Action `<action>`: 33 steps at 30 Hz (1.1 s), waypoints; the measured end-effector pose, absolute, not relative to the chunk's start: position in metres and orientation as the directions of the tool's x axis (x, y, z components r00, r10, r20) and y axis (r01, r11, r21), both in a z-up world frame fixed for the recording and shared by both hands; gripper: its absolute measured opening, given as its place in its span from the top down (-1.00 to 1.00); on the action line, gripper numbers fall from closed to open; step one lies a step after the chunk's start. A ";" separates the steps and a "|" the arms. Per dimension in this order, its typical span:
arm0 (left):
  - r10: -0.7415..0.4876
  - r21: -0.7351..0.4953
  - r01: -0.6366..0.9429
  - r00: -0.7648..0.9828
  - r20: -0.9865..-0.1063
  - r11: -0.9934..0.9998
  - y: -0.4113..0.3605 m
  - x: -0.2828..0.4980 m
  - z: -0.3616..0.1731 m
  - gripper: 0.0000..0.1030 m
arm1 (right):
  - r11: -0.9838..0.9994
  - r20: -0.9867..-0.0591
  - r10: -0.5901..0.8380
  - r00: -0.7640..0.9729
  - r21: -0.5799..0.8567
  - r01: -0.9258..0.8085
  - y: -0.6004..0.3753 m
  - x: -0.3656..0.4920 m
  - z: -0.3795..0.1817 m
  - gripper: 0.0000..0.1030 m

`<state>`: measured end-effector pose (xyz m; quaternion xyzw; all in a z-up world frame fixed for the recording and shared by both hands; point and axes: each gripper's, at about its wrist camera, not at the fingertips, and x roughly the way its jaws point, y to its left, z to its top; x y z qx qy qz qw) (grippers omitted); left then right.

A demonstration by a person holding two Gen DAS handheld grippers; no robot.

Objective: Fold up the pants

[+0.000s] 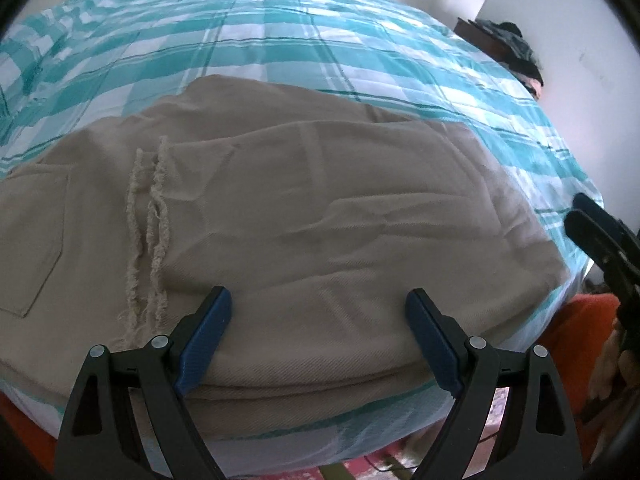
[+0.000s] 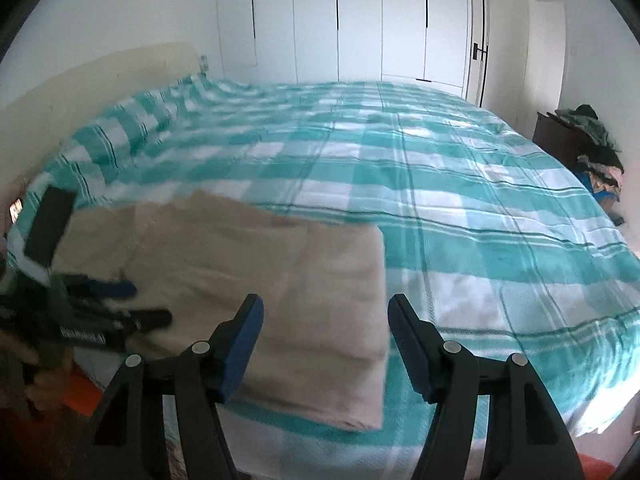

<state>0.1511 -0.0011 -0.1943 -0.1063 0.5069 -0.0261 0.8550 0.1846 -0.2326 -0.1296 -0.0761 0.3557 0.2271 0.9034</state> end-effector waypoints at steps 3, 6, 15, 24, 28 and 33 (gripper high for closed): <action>-0.143 -0.198 -0.060 0.494 -0.858 0.978 -0.001 0.149 -0.198 -0.77 | 0.866 -0.707 0.385 0.593 0.055 -0.497 -0.223 0.189 -0.140 -0.27; -0.129 -0.172 -0.041 0.497 -0.858 0.984 -0.005 0.147 -0.203 -0.79 | 0.859 -0.792 0.353 0.499 0.062 -0.509 -0.215 0.194 -0.169 -0.28; -0.119 -0.147 -0.016 0.507 -0.854 0.989 -0.007 0.147 -0.207 -0.82 | 0.861 -0.812 0.379 0.443 0.133 -0.492 -0.222 0.200 -0.193 -0.28; -0.121 -0.145 -0.008 0.501 -0.857 0.989 -0.008 0.149 -0.209 -0.85 | 0.860 -0.819 0.377 0.431 0.137 -0.492 -0.223 0.201 -0.196 -0.28; -0.121 -0.144 -0.010 0.490 -0.863 0.990 -0.008 0.150 -0.209 -0.85 | 0.864 -0.826 0.366 0.428 0.131 -0.486 -0.222 0.202 -0.196 -0.29; -0.133 -0.154 -0.007 0.465 -0.875 0.988 -0.007 0.154 -0.209 -0.85 | 0.884 -0.857 0.326 0.398 0.127 -0.450 -0.218 0.209 -0.195 -0.29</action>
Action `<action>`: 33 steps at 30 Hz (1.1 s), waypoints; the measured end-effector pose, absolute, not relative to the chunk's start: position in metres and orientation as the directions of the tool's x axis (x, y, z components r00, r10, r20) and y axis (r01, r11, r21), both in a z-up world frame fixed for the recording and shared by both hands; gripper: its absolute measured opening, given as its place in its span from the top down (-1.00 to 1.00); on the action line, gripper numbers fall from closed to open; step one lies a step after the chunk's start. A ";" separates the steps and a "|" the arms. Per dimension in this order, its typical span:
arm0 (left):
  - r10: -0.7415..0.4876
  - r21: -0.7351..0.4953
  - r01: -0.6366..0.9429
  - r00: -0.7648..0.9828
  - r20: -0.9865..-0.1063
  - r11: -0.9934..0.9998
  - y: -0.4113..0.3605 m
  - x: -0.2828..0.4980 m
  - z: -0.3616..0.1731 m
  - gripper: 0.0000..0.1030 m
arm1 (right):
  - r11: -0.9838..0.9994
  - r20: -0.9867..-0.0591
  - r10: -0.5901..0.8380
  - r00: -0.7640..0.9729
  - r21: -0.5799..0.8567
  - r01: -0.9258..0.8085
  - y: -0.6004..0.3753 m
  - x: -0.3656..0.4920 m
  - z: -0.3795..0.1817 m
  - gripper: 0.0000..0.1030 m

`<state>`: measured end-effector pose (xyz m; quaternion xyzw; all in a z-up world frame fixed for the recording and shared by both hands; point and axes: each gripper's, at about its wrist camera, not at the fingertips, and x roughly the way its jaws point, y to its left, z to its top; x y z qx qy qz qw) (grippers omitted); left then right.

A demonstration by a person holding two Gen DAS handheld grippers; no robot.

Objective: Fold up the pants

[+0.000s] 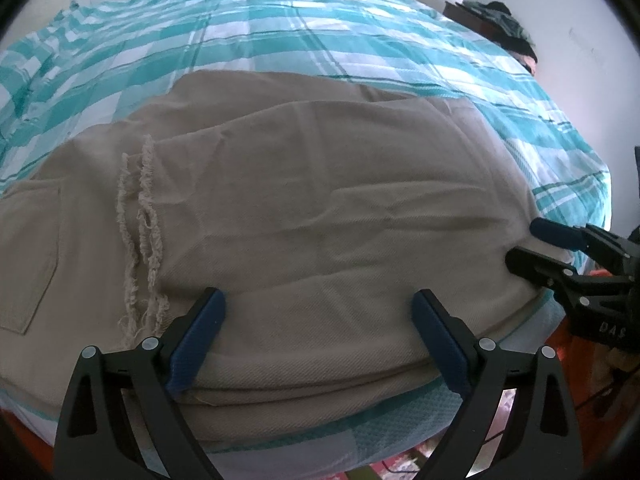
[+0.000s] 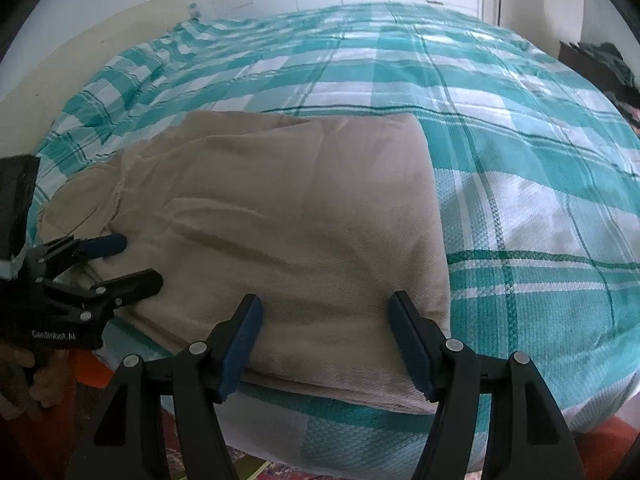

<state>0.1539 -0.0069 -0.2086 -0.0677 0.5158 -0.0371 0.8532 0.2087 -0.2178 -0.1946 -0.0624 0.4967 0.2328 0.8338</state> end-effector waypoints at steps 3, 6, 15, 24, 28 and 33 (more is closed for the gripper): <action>-0.141 -0.165 -0.012 0.457 -0.878 0.986 -0.006 0.156 -0.209 -0.86 | 0.893 -0.892 0.288 0.349 0.119 -0.434 -0.213 0.215 -0.191 -0.29; -0.134 -0.159 -0.018 0.447 -0.885 0.987 -0.007 0.158 -0.210 -0.88 | 0.900 -0.913 0.271 0.304 0.129 -0.416 -0.212 0.223 -0.190 -0.31; -0.128 -0.155 -0.028 0.430 -0.894 0.988 -0.008 0.161 -0.211 -0.92 | 0.902 -0.881 0.285 0.379 0.112 -0.417 -0.211 0.212 -0.193 -0.49; -0.153 -0.177 -0.008 0.460 -0.874 0.984 -0.004 0.157 -0.212 -0.92 | 0.904 -0.873 0.295 0.388 0.123 -0.410 -0.211 0.212 -0.191 -0.57; -0.174 -0.194 0.001 0.448 -0.877 0.981 -0.002 0.160 -0.212 -0.92 | 0.897 -0.870 0.320 0.374 0.153 -0.414 -0.211 0.214 -0.191 -0.66; -0.174 -0.199 -0.010 0.448 -0.877 0.980 -0.003 0.161 -0.212 -0.94 | 0.899 -0.865 0.338 0.370 0.181 -0.398 -0.214 0.214 -0.186 -0.66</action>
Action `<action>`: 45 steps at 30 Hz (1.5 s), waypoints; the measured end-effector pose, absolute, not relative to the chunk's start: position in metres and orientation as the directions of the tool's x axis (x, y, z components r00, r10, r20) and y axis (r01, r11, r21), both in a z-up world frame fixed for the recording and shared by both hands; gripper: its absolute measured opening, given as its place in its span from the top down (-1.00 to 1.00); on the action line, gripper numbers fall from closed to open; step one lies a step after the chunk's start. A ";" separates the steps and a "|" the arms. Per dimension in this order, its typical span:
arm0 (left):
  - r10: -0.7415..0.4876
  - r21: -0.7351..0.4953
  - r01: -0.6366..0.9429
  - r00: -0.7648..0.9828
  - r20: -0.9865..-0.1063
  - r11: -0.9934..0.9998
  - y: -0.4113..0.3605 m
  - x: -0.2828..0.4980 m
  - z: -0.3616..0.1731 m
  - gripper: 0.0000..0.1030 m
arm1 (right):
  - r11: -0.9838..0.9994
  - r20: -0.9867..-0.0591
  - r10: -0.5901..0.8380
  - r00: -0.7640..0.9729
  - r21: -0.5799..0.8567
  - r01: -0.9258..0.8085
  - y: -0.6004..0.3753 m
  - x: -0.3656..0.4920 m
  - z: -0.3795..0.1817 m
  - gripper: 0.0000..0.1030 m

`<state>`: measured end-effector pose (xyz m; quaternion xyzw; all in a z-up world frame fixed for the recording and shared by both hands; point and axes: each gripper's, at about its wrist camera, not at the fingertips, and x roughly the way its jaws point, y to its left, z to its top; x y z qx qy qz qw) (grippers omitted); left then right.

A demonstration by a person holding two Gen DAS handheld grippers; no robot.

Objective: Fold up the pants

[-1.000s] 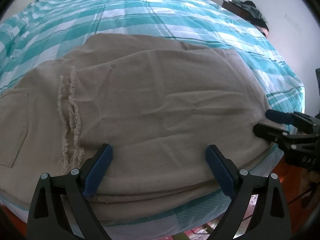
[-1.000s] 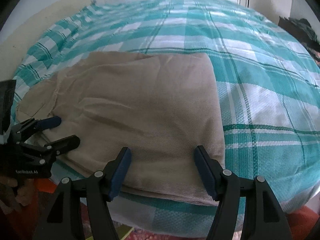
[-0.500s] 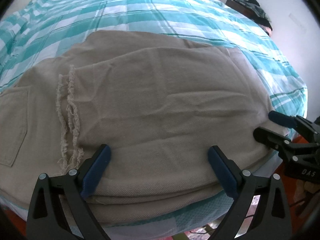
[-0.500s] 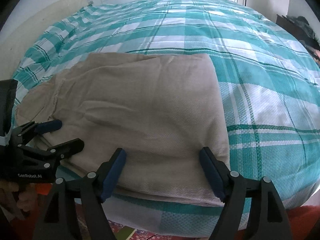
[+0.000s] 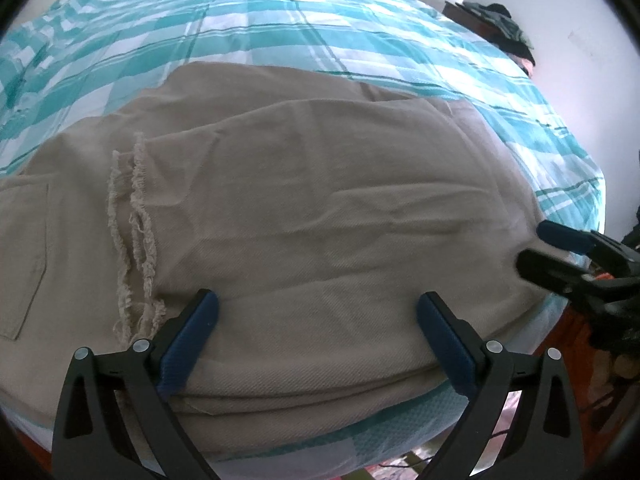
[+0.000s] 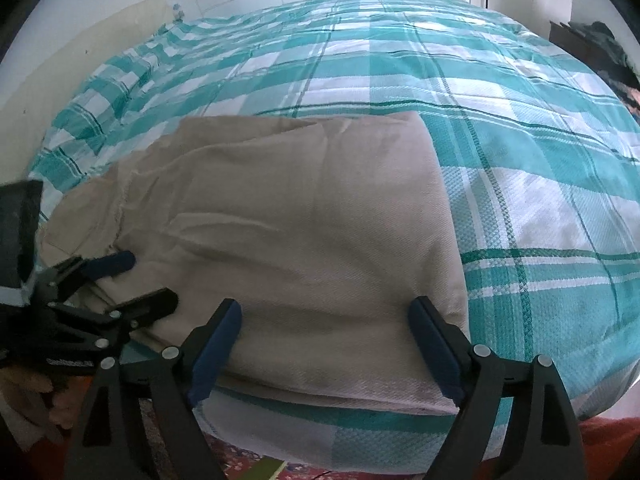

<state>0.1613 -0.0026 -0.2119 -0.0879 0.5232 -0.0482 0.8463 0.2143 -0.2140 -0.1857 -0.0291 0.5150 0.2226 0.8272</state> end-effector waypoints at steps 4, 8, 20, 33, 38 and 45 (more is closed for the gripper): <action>-0.181 -0.208 -0.014 0.440 -0.879 0.978 -0.002 0.164 -0.212 -0.96 | 0.894 -0.839 0.398 0.371 0.264 -0.362 -0.228 0.216 -0.168 -0.65; -0.177 -0.204 -0.016 0.434 -0.883 0.979 -0.003 0.165 -0.211 -0.96 | 0.882 -0.776 0.447 0.444 0.302 -0.362 -0.236 0.220 -0.137 -0.65; -0.108 -0.223 -0.117 0.607 -0.787 0.968 0.098 0.105 -0.006 -0.81 | 0.580 -0.398 0.813 0.425 0.615 -0.534 -0.225 0.202 0.093 -0.61; -0.082 -0.218 -0.158 0.599 -0.797 0.963 0.090 0.076 -0.060 -0.93 | 0.772 -0.527 0.635 0.565 0.405 -0.490 -0.206 0.192 0.072 -0.80; -0.041 -0.137 -0.176 0.462 -0.886 0.975 0.049 0.079 -0.144 -0.67 | 0.887 -0.766 0.428 0.479 0.256 -0.383 -0.202 0.199 -0.106 -0.55; -0.032 -0.249 -0.300 0.579 -0.815 0.921 0.122 0.080 -0.113 -0.86 | 0.888 -0.838 0.364 0.407 0.181 -0.422 -0.192 0.195 -0.164 -0.53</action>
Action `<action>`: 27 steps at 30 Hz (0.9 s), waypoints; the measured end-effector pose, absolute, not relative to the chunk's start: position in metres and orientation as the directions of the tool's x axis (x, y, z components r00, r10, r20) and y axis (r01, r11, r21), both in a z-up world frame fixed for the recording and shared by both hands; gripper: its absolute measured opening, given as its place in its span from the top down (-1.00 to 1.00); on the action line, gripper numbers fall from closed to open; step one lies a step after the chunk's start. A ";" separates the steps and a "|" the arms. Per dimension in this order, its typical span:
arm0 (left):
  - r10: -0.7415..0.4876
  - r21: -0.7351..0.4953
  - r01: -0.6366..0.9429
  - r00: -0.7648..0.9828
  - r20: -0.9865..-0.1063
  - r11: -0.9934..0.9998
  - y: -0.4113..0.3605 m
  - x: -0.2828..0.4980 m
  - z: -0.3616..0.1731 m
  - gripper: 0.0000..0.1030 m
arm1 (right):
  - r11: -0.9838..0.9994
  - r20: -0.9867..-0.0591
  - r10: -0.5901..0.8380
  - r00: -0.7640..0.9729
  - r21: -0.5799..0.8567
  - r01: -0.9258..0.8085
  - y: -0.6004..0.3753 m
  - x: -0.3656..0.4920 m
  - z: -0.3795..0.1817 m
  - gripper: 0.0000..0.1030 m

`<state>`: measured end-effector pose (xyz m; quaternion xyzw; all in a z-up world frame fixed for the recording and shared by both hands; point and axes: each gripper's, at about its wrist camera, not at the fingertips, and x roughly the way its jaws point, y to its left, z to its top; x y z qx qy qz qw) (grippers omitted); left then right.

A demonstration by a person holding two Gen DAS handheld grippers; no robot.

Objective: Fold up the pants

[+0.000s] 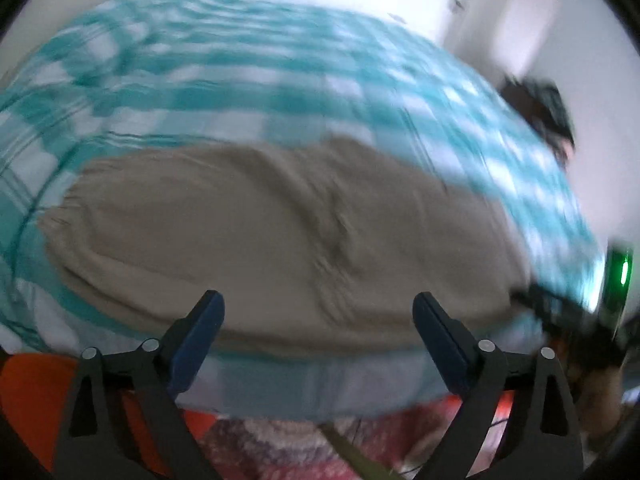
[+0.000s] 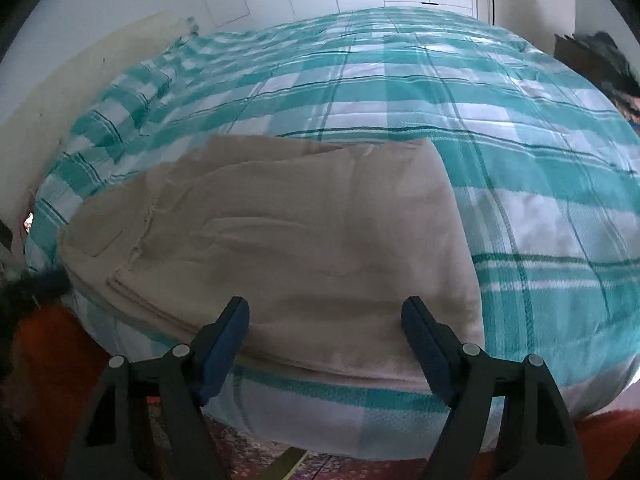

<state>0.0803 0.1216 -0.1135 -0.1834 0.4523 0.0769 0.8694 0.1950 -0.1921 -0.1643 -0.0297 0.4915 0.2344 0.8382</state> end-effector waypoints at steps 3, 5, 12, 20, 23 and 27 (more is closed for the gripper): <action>-0.011 -0.342 -0.426 0.613 -0.790 0.837 0.184 0.069 -0.103 -0.86 | 0.892 -0.835 0.378 0.400 0.214 -0.397 -0.197 0.195 -0.168 -0.56; -0.010 -0.417 -0.489 0.640 -0.769 0.766 0.223 0.050 -0.103 -0.86 | 0.891 -0.834 0.377 0.402 0.207 -0.405 -0.200 0.193 -0.168 -0.56; -0.131 -0.652 -0.590 0.685 -0.716 0.477 0.325 0.006 -0.138 -0.85 | 0.892 -0.829 0.383 0.406 0.220 -0.394 -0.207 0.192 -0.169 -0.62; -0.201 -0.719 -0.562 0.713 -0.672 0.410 0.331 0.012 -0.167 -0.61 | 0.890 -0.828 0.387 0.404 0.221 -0.399 -0.206 0.191 -0.171 -0.65; -0.193 -0.711 -0.556 0.713 -0.674 0.429 0.329 0.018 -0.164 -0.60 | 0.890 -0.828 0.389 0.404 0.225 -0.397 -0.205 0.191 -0.171 -0.65; -0.176 -0.650 -0.615 0.652 -0.738 0.447 0.332 0.025 -0.177 -0.60 | 0.889 -0.828 0.391 0.403 0.227 -0.397 -0.205 0.191 -0.171 -0.66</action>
